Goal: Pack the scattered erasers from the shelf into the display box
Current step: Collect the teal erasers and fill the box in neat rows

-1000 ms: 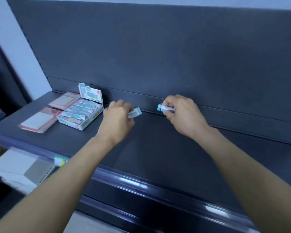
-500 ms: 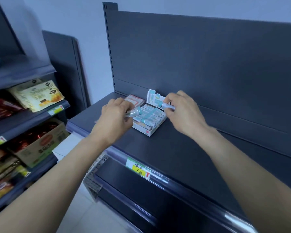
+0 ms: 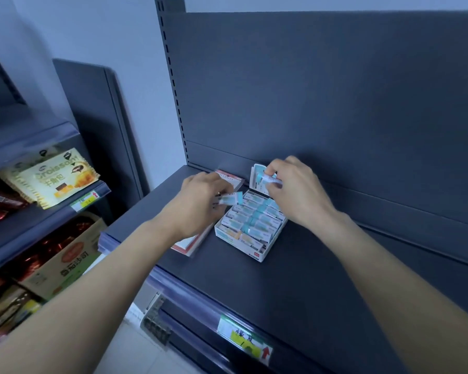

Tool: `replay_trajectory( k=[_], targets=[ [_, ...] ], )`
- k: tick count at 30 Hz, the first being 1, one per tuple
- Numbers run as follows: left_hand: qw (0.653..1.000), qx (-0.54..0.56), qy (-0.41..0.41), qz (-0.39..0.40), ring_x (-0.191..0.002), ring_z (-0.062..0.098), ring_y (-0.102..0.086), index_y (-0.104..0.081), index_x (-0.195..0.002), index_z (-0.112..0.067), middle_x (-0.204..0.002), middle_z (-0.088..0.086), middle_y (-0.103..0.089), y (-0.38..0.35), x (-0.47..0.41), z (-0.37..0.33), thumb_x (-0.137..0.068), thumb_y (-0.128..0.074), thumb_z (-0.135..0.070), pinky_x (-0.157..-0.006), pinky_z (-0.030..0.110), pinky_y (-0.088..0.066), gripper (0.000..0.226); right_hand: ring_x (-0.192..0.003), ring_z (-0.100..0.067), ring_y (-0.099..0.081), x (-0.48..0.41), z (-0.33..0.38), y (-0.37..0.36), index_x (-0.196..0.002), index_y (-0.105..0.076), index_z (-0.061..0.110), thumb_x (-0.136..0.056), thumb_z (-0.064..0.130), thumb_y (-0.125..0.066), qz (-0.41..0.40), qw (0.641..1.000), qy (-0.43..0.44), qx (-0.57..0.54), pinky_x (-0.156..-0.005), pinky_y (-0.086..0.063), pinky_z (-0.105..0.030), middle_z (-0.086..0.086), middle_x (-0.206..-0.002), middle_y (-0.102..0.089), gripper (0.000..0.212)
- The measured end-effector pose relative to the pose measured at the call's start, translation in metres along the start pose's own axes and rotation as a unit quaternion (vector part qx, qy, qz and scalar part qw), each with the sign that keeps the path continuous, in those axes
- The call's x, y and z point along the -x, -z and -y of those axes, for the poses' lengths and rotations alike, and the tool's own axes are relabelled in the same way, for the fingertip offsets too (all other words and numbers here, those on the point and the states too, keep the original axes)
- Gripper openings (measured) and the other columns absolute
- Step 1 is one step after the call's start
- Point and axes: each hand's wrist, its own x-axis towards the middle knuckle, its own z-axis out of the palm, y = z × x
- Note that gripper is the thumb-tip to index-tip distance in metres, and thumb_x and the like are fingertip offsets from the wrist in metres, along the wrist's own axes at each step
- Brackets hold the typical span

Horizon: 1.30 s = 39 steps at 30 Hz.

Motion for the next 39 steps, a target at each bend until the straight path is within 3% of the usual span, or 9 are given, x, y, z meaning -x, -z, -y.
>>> replay_trajectory(
  k=[5, 10, 19, 23, 32, 35, 39],
  targets=[
    [0.997, 0.002, -0.028, 0.073, -0.078, 0.017, -0.042, -0.065, -0.096, -0.014, -0.087, 0.000, -0.057, -0.008, -0.025, 0.020, -0.076, -0.061, -0.007, -0.081, 0.026, -0.028, 0.022, -0.086, -0.021, -0.049, -0.018, -0.003, -0.008, -0.110, -0.060, 0.011, -0.092, 0.010, -0.050, 0.005, 1.000, -0.023, 0.003, -0.075, -0.042, -0.028, -0.007, -0.108, -0.053, 0.021],
    [0.986, 0.004, -0.077, 0.147, -0.085, 0.016, -0.052, -0.065, -0.101, -0.020, -0.091, -0.005, -0.058, -0.019, -0.048, 0.039, -0.078, -0.061, -0.013, -0.090, 0.032, -0.036, 0.024, -0.088, -0.022, -0.053, -0.027, 0.000, -0.013, -0.104, -0.061, 0.011, -0.091, 0.010, -0.050, -0.009, 0.997, -0.072, 0.013, -0.074, -0.042, -0.028, -0.006, -0.105, -0.054, 0.017],
    [0.951, 0.019, -0.194, 0.240, -0.100, 0.018, -0.053, -0.061, -0.109, -0.021, -0.102, -0.005, -0.059, -0.032, -0.068, 0.064, -0.080, -0.061, -0.017, -0.090, 0.025, -0.031, 0.029, -0.094, -0.031, -0.059, -0.024, 0.035, -0.035, -0.106, -0.061, 0.010, -0.091, 0.012, -0.052, -0.038, 0.977, -0.202, 0.059, -0.080, -0.048, -0.033, -0.010, -0.108, -0.056, 0.018],
    [0.927, 0.030, -0.230, 0.296, -0.105, 0.019, -0.051, -0.059, -0.112, -0.018, -0.110, -0.002, -0.057, -0.037, -0.063, 0.073, -0.084, -0.059, -0.017, -0.099, 0.032, -0.031, 0.028, -0.089, -0.031, -0.059, -0.015, 0.050, -0.044, -0.105, -0.062, 0.010, -0.091, 0.012, -0.052, -0.054, 0.964, -0.251, 0.065, -0.077, -0.047, -0.032, -0.010, -0.107, -0.056, 0.017],
    [0.912, 0.005, -0.277, 0.301, -0.108, 0.025, -0.049, -0.059, -0.113, -0.021, -0.117, 0.000, -0.059, -0.052, -0.064, 0.072, -0.087, -0.060, -0.019, -0.100, 0.036, -0.034, 0.027, -0.088, -0.031, -0.058, 0.014, 0.065, -0.038, -0.103, -0.063, 0.012, -0.091, 0.016, -0.054, -0.069, 0.935, -0.336, 0.091, -0.078, -0.050, -0.035, -0.006, -0.099, -0.053, 0.015],
    [0.910, -0.017, -0.291, 0.296, -0.108, 0.024, -0.050, -0.059, -0.115, -0.020, -0.116, 0.001, -0.059, -0.051, -0.066, 0.070, -0.086, -0.061, -0.019, -0.100, 0.036, -0.030, 0.029, -0.088, -0.030, -0.058, 0.018, 0.066, -0.037, -0.102, -0.063, 0.013, -0.091, 0.017, -0.055, -0.072, 0.934, -0.340, 0.088, -0.077, -0.049, -0.034, -0.003, -0.096, -0.051, 0.014],
    [0.916, -0.025, -0.277, 0.288, -0.104, 0.025, -0.048, -0.061, -0.110, -0.020, -0.112, 0.000, -0.059, -0.050, -0.064, 0.071, -0.087, -0.062, -0.018, -0.094, 0.035, -0.035, 0.023, -0.088, -0.030, -0.058, 0.019, 0.065, -0.035, -0.103, -0.063, 0.013, -0.092, 0.018, -0.054, -0.068, 0.937, -0.332, 0.086, -0.077, -0.049, -0.035, -0.001, -0.095, -0.048, 0.015]
  ],
)
